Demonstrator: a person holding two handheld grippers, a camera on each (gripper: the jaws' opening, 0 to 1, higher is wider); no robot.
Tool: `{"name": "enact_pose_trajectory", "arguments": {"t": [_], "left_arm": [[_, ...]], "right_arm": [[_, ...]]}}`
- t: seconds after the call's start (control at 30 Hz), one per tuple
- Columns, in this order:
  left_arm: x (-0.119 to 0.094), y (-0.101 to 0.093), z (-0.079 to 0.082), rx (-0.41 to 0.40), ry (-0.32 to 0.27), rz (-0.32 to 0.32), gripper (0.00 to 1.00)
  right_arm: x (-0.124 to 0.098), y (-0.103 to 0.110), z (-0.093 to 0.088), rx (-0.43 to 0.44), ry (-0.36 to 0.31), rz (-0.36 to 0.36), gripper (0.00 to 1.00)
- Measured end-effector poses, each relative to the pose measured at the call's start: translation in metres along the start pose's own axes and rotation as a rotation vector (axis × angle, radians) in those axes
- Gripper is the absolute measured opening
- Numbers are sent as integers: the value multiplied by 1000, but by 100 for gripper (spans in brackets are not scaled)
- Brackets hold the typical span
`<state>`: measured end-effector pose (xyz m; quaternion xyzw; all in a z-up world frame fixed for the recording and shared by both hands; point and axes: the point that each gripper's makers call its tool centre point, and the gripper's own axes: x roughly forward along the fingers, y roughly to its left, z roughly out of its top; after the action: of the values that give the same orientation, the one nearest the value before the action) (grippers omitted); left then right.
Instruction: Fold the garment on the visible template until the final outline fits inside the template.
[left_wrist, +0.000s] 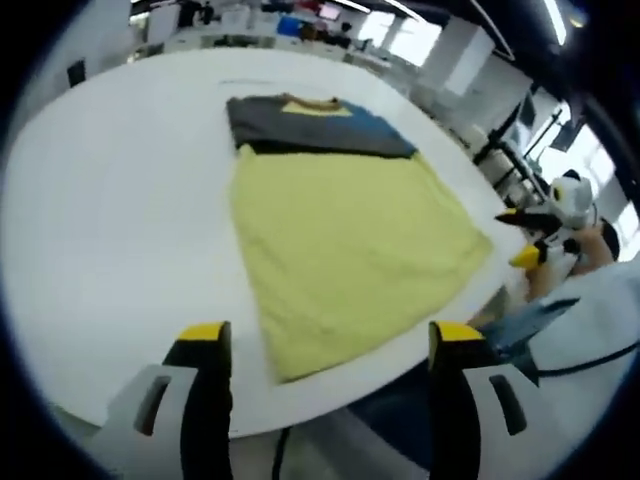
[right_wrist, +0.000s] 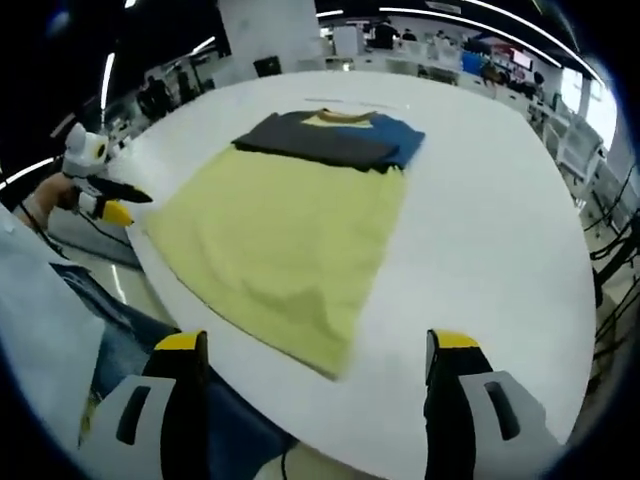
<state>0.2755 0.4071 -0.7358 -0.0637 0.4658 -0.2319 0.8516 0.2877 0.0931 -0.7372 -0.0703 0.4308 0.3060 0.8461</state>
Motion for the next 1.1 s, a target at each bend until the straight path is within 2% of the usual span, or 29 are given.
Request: {"name": "enact_pose_trajectory", "arguments": {"t": [0.1, 0.2, 0.3, 0.4, 0.53, 0.63, 0.73, 0.83, 1.0, 1.1], "left_arm": [[0, -1, -10, -16, 41, -10, 67], [1, 0, -11, -8, 42, -6, 64], [6, 4, -14, -14, 46, -4, 54], [7, 4, -20, -1, 78, 4, 51], [9, 6, -18, -24, 67, 4, 44], [8, 6, -20, -27, 80, 6, 39], [7, 14, -19, -93, 74, 38, 32], [6, 14, -21, -79, 86, 36, 28], [6, 14, -21, -75, 95, 37, 26], [6, 16, -23, -77, 100, 39, 21]], "right_arm": [[2, 0, -5, 11, 14, 5, 79], [3, -1, -5, 36, -2, 5, 73], [3, -2, -5, 51, -10, 7, 65], [7, -4, -11, 58, 0, 6, 64], [7, -5, -17, 67, 18, 6, 61], [8, -7, -17, 84, 15, -2, 63], [10, -9, -16, 98, 12, -6, 61], [10, -10, -14, 122, -3, -4, 59], [12, -9, -18, 136, 14, 2, 51], [14, -6, -17, 136, 9, 16, 46]]}}
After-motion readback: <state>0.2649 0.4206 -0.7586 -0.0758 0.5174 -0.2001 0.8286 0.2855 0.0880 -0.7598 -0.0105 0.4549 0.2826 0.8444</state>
